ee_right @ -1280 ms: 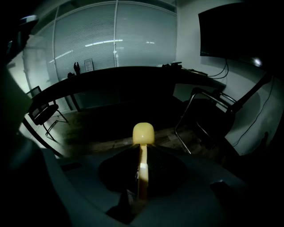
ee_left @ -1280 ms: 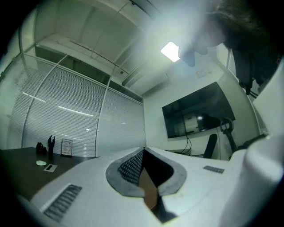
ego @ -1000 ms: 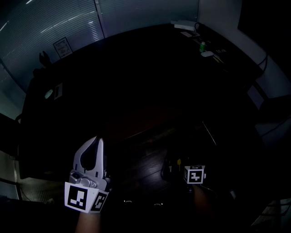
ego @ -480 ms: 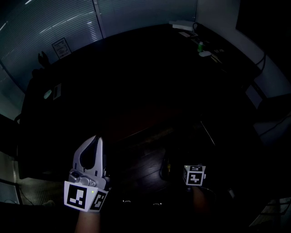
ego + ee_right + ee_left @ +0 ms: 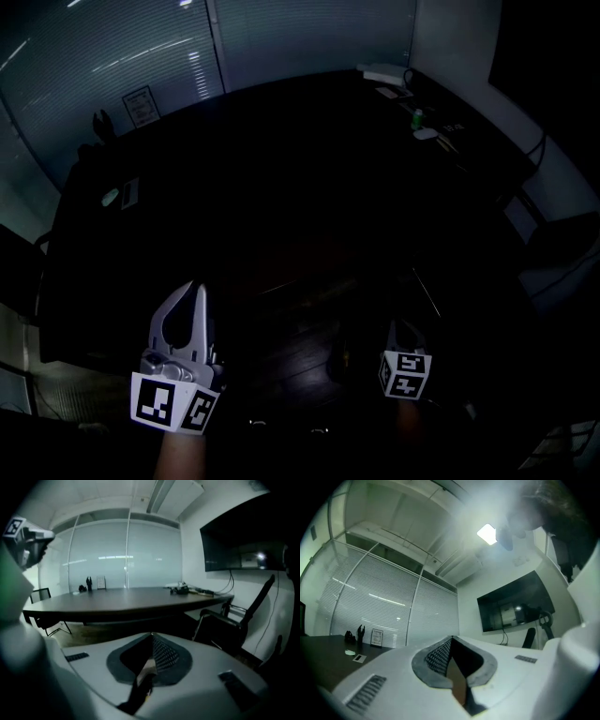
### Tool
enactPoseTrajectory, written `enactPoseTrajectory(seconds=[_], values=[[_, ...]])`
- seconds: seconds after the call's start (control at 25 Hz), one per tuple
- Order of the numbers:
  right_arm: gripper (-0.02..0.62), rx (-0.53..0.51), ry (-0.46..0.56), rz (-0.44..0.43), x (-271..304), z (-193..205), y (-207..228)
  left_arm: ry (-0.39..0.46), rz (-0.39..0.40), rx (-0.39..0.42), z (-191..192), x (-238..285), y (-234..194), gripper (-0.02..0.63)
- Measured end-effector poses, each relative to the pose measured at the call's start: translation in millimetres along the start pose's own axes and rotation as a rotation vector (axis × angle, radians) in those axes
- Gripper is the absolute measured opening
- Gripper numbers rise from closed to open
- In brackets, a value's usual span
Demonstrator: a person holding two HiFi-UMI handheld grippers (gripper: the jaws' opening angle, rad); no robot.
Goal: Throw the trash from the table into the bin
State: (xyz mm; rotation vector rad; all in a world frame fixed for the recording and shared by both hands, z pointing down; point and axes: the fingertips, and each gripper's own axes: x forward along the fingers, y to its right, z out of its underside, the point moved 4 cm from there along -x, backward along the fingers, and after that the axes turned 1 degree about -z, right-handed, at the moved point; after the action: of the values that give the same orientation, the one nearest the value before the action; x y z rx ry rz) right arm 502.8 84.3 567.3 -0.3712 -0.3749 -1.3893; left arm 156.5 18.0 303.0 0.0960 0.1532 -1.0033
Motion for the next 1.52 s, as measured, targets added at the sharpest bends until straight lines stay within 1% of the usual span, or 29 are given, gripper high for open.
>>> enactPoseTrajectory(seconds=[0.12, 0.24, 0.4, 0.52, 0.6, 0.72, 0.84, 0.96, 1.12, 1.28, 1.52], values=[[0.008, -0.012, 0.123, -0.028, -19.2, -43.9, -12.1, 0.010, -0.036, 0.006, -9.0, -11.4, -9.3, 0.000], [0.008, -0.047, 0.241, -0.072, -39.0, -89.4, -27.9, 0.023, -0.067, 0.016, -19.4, -21.9, -15.9, 0.000], [0.008, -0.105, 0.376, -0.154, -62.4, -145.6, -57.9, 0.037, -0.116, 0.031, -34.4, -39.7, -23.7, 0.000], [0.008, -0.124, 0.477, -0.216, -82.6, -190.1, -86.8, 0.052, -0.152, 0.044, -47.1, -54.1, -30.7, 0.000], [0.008, -0.138, 0.543, -0.265, -94.5, -212.0, -104.8, 0.066, -0.186, 0.056, -56.4, -65.4, -34.6, 0.000], [0.008, -0.155, 0.615, -0.328, -105.4, -236.6, -133.2, 0.082, -0.253, 0.078, -69.0, -88.2, -48.1, 0.000], [0.008, -0.158, 0.663, -0.389, -112.0, -256.5, -165.9, 0.093, -0.324, 0.097, -79.0, -115.5, -71.2, 0.000], [0.008, -0.128, 0.694, -0.464, -118.4, -269.7, -203.5, 0.097, -0.379, 0.105, -84.8, -141.3, -98.2, 0.000], [0.008, -0.156, 0.724, -0.497, -117.9, -287.3, -258.6, 0.106, -0.442, 0.103, -84.3, -164.4, -144.2, 0.000], [0.008, -0.184, 0.740, -0.502, -107.1, -306.2, -320.4, 0.114, -0.460, 0.097, -83.9, -178.4, -203.1, 0.000], [0.008, -0.190, 0.764, -0.502, -91.2, -330.6, -419.2, 0.147, -0.467, 0.100, -100.5, -191.1, -301.0, 0.000]])
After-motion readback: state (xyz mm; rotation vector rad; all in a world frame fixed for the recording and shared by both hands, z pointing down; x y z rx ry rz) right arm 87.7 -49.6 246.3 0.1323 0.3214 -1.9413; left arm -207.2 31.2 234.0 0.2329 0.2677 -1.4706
